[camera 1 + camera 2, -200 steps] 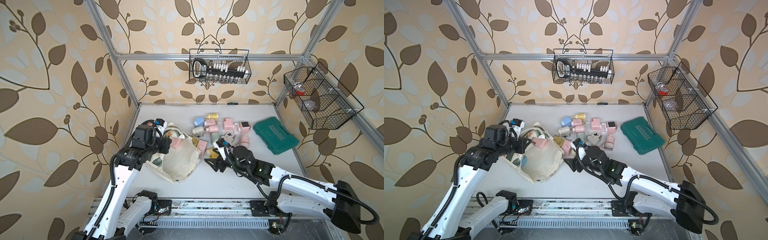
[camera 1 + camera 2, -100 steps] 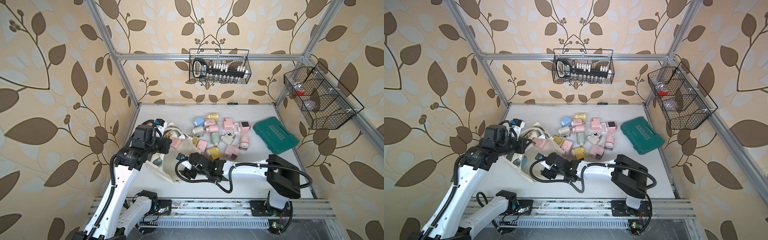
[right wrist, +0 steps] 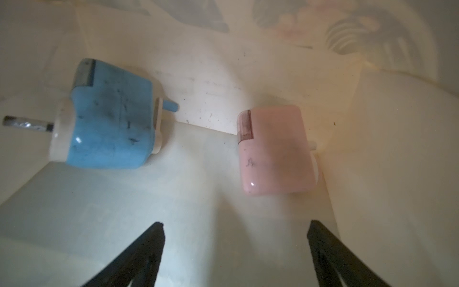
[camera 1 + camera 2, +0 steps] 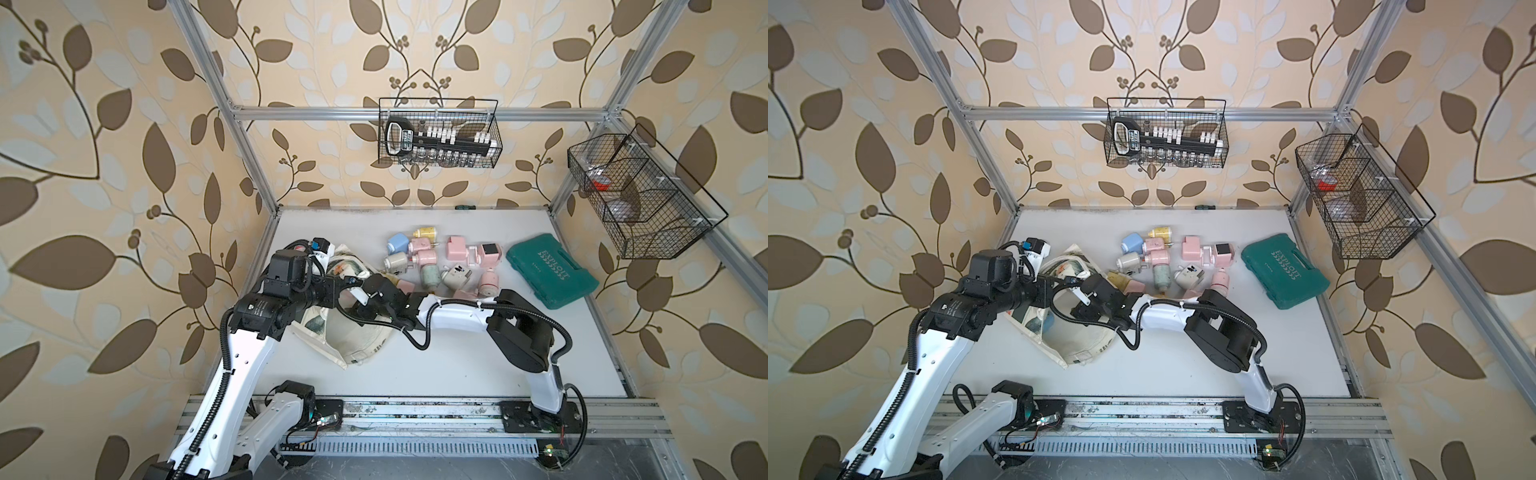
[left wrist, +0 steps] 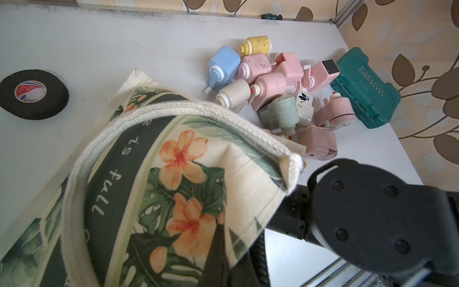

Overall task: Take out the pencil sharpeners from the tote bags
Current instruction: Adjust the canvas bag at the center of the board.

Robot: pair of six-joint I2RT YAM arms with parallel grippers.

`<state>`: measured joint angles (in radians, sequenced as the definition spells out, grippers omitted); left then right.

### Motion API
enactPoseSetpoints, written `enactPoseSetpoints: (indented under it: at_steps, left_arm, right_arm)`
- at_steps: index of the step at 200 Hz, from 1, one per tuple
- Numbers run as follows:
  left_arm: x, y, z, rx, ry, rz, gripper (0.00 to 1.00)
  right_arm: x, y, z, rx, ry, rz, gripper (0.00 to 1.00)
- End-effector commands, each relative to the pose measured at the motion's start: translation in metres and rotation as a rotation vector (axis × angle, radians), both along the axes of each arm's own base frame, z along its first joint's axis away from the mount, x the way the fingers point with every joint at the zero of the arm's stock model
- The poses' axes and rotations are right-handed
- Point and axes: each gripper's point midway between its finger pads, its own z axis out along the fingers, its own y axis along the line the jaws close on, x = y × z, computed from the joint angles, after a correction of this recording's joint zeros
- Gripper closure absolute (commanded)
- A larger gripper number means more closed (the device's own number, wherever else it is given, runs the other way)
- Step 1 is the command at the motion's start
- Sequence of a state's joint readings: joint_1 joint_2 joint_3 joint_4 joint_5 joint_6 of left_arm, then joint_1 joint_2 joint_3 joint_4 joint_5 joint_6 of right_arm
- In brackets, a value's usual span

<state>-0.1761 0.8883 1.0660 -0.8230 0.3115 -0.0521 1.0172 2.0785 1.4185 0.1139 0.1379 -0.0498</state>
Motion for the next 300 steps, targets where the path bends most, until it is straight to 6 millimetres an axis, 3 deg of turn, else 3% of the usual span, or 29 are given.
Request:
enactPoseSetpoints:
  at_steps: [1,55,82,114,160,191,217,245,300]
  left_arm:
    - [-0.002,-0.008,0.019,-0.028,-0.05,-0.05,1.0]
    - [-0.001,-0.017,0.015,-0.064,-0.023,-0.089,1.0]
    - [-0.002,-0.02,0.016,-0.075,-0.024,-0.103,1.0]
    - [-0.009,-0.03,0.019,-0.129,-0.023,-0.161,1.0]
    - [-0.034,-0.04,0.021,-0.155,-0.046,-0.235,1.0]
    - [-0.036,-0.021,0.003,-0.073,-0.032,-0.146,1.0]
    - [-0.043,-0.018,-0.002,-0.065,-0.001,-0.137,1.0]
    - [-0.047,-0.015,0.004,-0.056,-0.031,-0.128,1.0]
    - [-0.038,-0.016,-0.008,-0.044,0.028,-0.117,1.0]
  right_arm:
    - [0.011,0.0,-0.015,-0.033,0.031,-0.016,0.07]
    - [0.047,-0.008,-0.021,-0.06,0.046,-0.078,0.02]
    - [0.048,-0.001,-0.025,-0.073,0.087,-0.056,0.02]
    - [0.03,0.007,-0.025,-0.029,0.131,-0.005,0.06]
    - [-0.008,-0.002,0.005,0.103,0.064,0.058,0.07]
    - [-0.045,-0.017,0.019,0.159,0.029,0.093,0.07]
    - [-0.072,-0.033,0.03,0.189,-0.013,0.105,0.07]
    - [-0.083,-0.057,0.043,0.241,-0.019,0.082,0.08]
    - [-0.099,-0.092,0.079,0.324,-0.071,0.072,0.08]
